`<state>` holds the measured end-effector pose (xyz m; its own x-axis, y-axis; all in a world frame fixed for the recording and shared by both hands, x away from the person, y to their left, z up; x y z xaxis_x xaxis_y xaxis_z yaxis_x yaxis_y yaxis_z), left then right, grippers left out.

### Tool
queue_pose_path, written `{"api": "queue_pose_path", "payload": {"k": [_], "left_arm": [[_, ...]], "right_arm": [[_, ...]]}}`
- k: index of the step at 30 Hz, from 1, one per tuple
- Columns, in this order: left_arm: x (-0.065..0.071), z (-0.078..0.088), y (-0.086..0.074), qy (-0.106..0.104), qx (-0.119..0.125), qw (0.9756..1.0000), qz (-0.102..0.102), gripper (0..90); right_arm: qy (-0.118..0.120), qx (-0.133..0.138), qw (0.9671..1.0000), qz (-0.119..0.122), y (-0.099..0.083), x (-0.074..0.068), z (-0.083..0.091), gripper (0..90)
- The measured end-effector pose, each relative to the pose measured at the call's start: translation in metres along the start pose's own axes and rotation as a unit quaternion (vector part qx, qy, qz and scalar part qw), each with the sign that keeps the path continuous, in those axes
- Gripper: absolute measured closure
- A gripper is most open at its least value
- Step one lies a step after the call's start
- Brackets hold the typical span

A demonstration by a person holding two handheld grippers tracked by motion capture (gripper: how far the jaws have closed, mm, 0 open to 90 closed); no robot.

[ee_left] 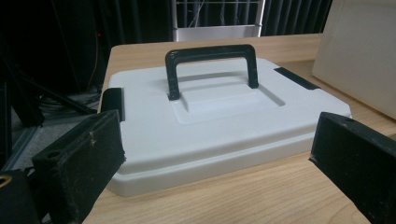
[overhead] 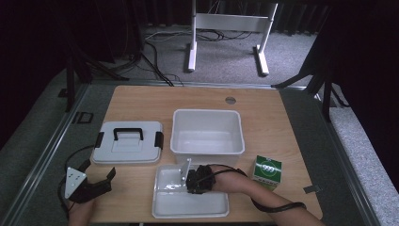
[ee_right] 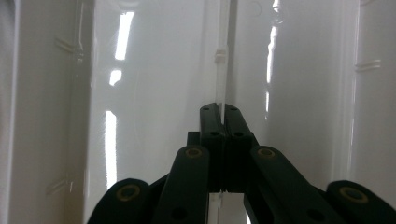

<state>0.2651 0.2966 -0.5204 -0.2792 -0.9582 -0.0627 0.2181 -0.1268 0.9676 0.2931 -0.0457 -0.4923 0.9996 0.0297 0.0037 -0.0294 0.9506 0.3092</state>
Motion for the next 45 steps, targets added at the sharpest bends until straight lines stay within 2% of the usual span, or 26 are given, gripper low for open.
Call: {"api": "queue_pose_path", "payload": {"k": [5,8,13,14,17,20,30,33,38,45], "left_arm": [[0.000,0.000,0.000,0.000,0.000,1.0000,0.000,2.3],[0.000,0.000,0.000,-0.001,0.000,1.0000,0.000,2.3],[0.000,0.000,0.000,-0.001,0.000,1.0000,0.000,2.3],[0.000,0.000,0.000,-0.001,0.001,1.0000,0.000,2.3],[0.000,0.000,0.000,-0.001,0.000,1.0000,0.000,2.3],[0.000,0.000,0.000,-0.001,0.000,1.0000,0.000,2.4],[0.000,0.000,0.000,0.000,0.000,1.0000,0.001,2.3],[0.000,0.000,0.000,0.000,0.000,1.0000,0.001,2.3],[0.000,0.000,0.000,0.001,-0.002,1.0000,-0.002,2.3],[0.000,0.000,0.000,0.002,-0.002,1.0000,0.000,2.3]], "right_arm": [[-0.003,-0.014,0.9999,0.004,-0.003,-0.002,-0.011,88.8],[-0.004,-0.012,0.9999,0.006,-0.003,-0.002,-0.011,88.7],[0.005,-0.009,0.9999,0.000,-0.003,-0.001,-0.011,84.9],[0.011,-0.010,0.9999,-0.004,-0.003,-0.001,-0.011,81.0],[0.021,-0.006,0.9997,-0.005,-0.003,-0.004,-0.003,73.3],[0.021,0.004,0.9997,-0.007,-0.004,-0.003,0.007,69.5],[-0.021,0.021,0.9989,-0.035,-0.026,0.003,0.046,62.2],[-0.037,0.027,0.9978,-0.048,-0.036,0.005,0.058,60.2],[-0.046,0.043,0.9956,-0.070,-0.052,0.008,0.073,58.1],[-0.066,0.065,0.9906,-0.101,-0.077,0.010,0.093,54.7]]}}
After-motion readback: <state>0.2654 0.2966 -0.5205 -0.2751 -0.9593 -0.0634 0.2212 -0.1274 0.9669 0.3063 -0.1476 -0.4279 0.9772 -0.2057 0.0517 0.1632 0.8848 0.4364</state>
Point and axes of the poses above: each handheld gripper's, and its own axes: z roughly backward along the jaws, y roughly out of its top, x roughly to its right, the point moved 4 cm from there along -z, roughly forward along the jaws, and after that the axes turned 4 degrees about -z, right-handed, at the moved point
